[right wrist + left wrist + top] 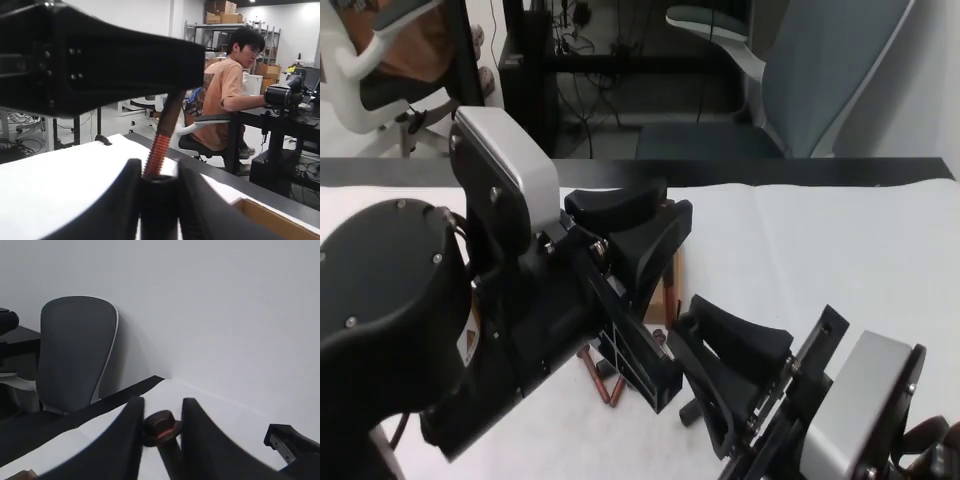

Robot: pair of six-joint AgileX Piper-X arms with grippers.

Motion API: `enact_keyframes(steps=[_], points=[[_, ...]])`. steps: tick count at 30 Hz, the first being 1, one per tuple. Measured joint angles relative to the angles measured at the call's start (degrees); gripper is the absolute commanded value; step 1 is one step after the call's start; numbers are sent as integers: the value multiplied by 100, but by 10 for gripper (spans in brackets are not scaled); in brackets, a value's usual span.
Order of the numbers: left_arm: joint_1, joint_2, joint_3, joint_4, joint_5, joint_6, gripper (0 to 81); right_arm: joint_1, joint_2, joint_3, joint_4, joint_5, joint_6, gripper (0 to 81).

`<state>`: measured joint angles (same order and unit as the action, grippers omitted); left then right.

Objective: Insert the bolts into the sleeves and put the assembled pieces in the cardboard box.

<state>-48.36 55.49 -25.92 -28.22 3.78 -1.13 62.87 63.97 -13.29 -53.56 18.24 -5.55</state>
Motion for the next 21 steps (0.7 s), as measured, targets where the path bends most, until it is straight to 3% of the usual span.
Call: enact_keyframes(steps=[21], points=[[-185, 0, 34, -401, 13, -231, 17, 0, 7, -11, -44, -11, 0, 6]])
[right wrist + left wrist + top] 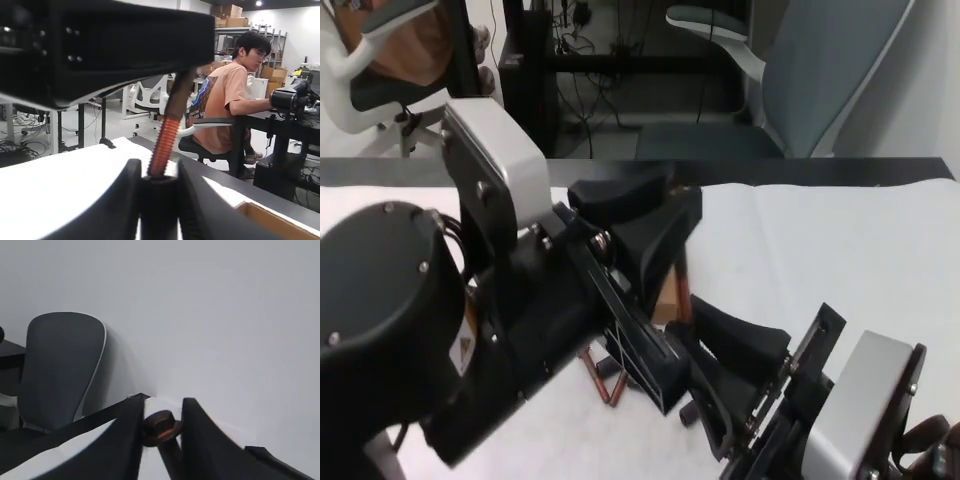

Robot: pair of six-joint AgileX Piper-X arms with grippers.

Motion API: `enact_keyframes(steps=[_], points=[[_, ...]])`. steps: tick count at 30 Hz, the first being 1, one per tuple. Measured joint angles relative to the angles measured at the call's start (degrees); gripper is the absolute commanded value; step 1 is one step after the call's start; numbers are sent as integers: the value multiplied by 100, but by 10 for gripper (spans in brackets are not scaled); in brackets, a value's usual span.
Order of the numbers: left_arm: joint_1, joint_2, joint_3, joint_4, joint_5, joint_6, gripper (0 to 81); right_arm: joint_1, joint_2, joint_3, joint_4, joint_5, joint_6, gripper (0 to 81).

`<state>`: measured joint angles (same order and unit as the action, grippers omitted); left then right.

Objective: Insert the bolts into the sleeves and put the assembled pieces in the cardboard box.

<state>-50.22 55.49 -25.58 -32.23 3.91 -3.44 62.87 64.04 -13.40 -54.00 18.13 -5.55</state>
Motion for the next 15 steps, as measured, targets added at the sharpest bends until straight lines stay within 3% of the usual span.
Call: enact_keyframes(steps=[15], points=[[-210, 0, 2, 19, -319, 474, 17, 0, 66, -45, -214, 143, -34, 6]])
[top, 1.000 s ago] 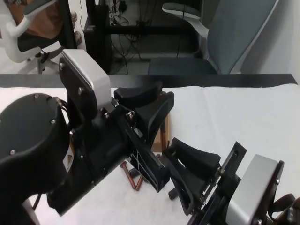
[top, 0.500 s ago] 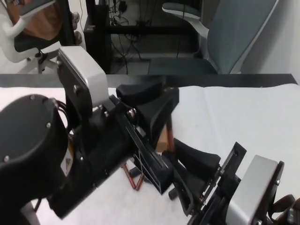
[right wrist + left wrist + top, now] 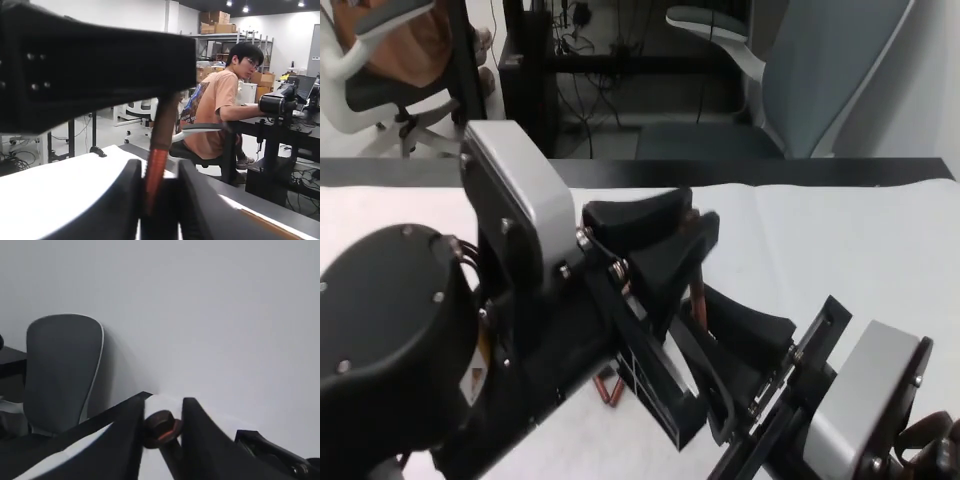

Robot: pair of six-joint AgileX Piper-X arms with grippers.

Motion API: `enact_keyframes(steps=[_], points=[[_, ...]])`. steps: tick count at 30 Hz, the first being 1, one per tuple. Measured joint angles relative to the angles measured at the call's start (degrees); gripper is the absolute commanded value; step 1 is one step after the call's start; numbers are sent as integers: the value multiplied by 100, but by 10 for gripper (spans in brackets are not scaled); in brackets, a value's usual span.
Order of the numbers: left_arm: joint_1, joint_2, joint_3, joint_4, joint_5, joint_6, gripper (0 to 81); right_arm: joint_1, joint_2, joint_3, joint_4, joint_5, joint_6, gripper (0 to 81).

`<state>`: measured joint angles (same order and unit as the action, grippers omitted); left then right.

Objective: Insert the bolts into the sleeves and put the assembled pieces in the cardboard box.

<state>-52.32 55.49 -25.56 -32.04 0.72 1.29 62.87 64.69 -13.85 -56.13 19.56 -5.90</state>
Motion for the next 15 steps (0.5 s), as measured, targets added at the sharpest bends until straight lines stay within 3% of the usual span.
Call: enact_keyframes(steps=[15], points=[[30, 0, 10, -224, -647, 177, 17, 0, 0, -4, -178, -11, 0, 6]])
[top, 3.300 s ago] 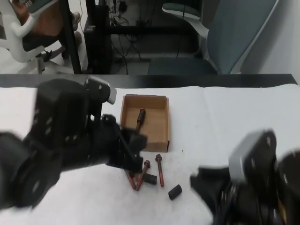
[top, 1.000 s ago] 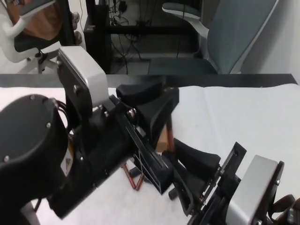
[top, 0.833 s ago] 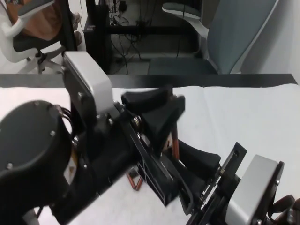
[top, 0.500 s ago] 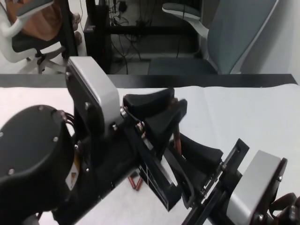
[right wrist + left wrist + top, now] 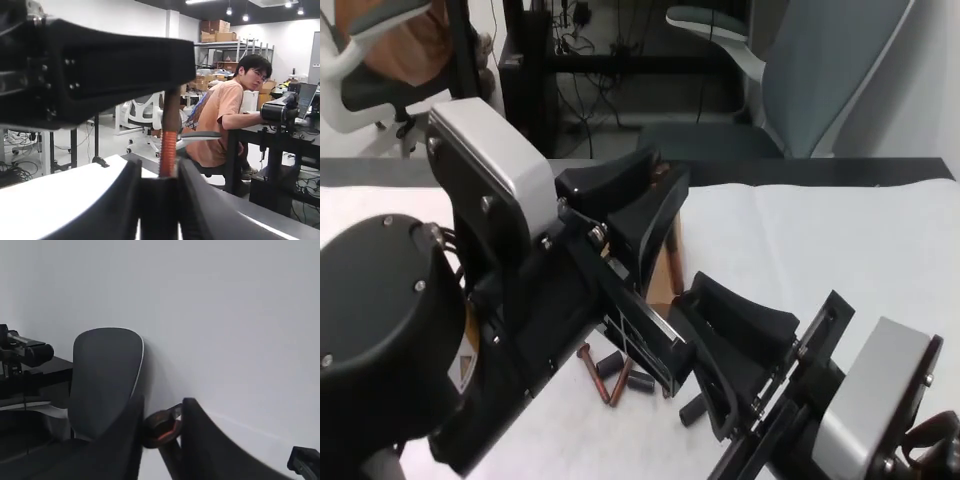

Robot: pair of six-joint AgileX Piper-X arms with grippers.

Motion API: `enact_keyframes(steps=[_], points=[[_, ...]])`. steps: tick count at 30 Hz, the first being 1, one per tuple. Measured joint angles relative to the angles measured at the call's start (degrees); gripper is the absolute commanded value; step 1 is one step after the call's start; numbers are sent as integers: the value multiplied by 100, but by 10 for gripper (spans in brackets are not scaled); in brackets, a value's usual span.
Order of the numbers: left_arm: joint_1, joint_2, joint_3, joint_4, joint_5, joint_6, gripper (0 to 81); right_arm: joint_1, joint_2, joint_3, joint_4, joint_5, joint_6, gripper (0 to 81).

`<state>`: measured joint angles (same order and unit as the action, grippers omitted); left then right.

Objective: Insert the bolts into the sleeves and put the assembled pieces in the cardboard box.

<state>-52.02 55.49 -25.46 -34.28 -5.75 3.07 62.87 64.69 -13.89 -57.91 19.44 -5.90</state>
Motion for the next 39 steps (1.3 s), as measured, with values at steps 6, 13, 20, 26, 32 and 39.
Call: enact_keyframes(steps=[6, 13, 20, 26, 32, 39], points=[[0, 0, 0, -1, -14, -70, 17, 0, 0, 0, -39, 0, 0, 6], [0, 0, 0, -44, -38, -265, 17, 0, 0, 0, -11, 0, 0, 6], [0, 0, 0, -215, -47, -265, 17, 0, 0, 0, 96, -4, 0, 6], [0, 0, 0, -120, -47, -504, 17, 0, 0, 0, 96, -4, -59, 6], [0, 0, 0, 38, -47, -701, 17, 0, 0, 0, 109, 35, -159, 6], [0, 0, 0, 86, -47, -869, 17, -79, 0, 0, 129, 250, -167, 6]])
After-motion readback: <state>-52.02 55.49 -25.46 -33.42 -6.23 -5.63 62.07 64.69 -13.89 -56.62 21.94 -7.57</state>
